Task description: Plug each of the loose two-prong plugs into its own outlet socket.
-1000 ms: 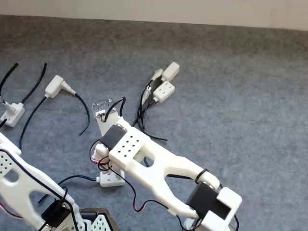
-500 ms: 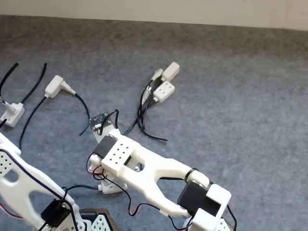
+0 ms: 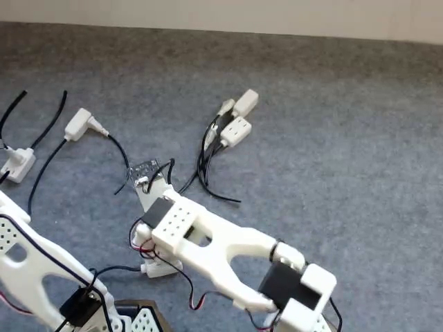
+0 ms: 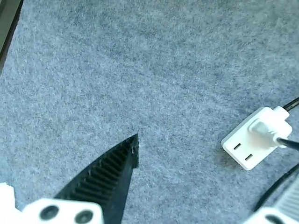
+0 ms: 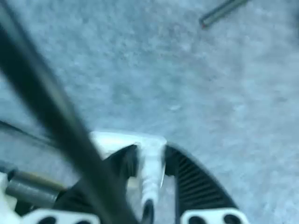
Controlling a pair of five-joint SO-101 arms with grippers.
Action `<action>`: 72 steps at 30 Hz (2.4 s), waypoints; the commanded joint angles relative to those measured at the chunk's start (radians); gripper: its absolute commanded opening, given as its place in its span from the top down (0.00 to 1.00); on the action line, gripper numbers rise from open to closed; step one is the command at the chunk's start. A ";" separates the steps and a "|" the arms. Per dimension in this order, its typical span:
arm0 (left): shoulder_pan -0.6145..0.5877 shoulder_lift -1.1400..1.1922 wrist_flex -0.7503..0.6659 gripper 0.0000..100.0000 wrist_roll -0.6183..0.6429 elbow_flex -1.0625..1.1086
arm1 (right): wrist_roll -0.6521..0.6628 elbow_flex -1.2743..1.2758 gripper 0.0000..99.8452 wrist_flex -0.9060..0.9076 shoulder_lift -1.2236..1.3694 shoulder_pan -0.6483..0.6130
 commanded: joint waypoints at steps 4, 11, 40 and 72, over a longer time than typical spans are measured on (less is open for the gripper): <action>-0.008 -0.025 -0.006 0.53 -0.028 -0.050 | 0.044 0.036 0.61 -0.015 -0.265 0.024; 0.039 -0.027 0.066 0.53 -0.029 -0.048 | 0.598 -0.048 0.60 0.163 -0.736 0.119; 0.995 -1.728 0.061 0.70 -0.470 2.253 | 0.769 0.966 0.83 -0.148 -1.314 0.917; 1.250 -1.816 -0.526 1.00 -0.304 2.770 | 0.761 1.078 0.83 -0.268 -1.333 0.912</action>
